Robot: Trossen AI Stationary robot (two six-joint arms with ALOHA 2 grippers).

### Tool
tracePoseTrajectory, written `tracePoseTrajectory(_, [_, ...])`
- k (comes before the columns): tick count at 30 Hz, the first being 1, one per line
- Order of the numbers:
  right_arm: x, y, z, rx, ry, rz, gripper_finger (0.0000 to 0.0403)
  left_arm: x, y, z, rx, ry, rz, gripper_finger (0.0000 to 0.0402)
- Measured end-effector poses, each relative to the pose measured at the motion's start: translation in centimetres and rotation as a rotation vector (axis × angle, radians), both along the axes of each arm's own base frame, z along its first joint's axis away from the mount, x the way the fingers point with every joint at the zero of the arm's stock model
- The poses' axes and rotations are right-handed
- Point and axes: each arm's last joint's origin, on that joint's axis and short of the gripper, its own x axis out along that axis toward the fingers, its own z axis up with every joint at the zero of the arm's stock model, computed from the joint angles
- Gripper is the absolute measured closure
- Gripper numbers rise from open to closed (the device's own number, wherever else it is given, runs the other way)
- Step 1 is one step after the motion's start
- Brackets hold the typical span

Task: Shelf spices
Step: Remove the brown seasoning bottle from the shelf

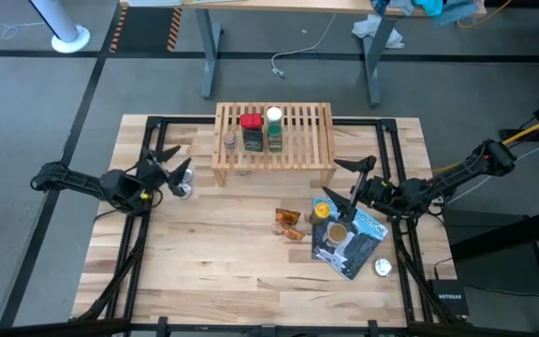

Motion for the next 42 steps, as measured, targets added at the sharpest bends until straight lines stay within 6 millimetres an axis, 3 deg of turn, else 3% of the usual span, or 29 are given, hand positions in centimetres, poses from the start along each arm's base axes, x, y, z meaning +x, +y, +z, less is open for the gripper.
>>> tracePoseTrajectory(4, [0.4, -0.9, -0.2, 0.005, 0.018, -0.040, 0.0011, 0.0, 0.5, 0.0, -0.025, -0.041, 0.012, 0.0160])
tracePoseTrajectory(11, [1.2, -2.8, -0.4, 0.030, -0.013, 0.057, 0.0011, 0.7, 1.1, -0.7, -0.026, -0.028, -0.169, 0.0160])
tracePoseTrajectory(17, [1.4, -4.0, -0.5, 0.031, -0.014, 0.051, 0.0011, 1.0, 2.0, -1.6, -0.096, 0.017, -0.214, 0.0160])
tracePoseTrajectory(27, [1.5, -4.6, -0.5, 0.035, -0.007, 0.003, 0.0011, 0.7, 4.1, -1.7, -0.094, 0.024, -0.218, 0.0160])
tracePoseTrajectory(35, [1.6, -4.6, -1.3, 0.026, 0.073, 0.003, 0.0011, 1.0, 5.4, -0.7, -0.088, 0.040, -0.292, 0.0160])
tracePoseTrajectory(42, [1.6, -4.6, -1.3, 0.025, 0.076, 0.003, 0.0011, 2.7, 7.8, 1.4, -0.163, 0.159, -0.325, 0.0160])
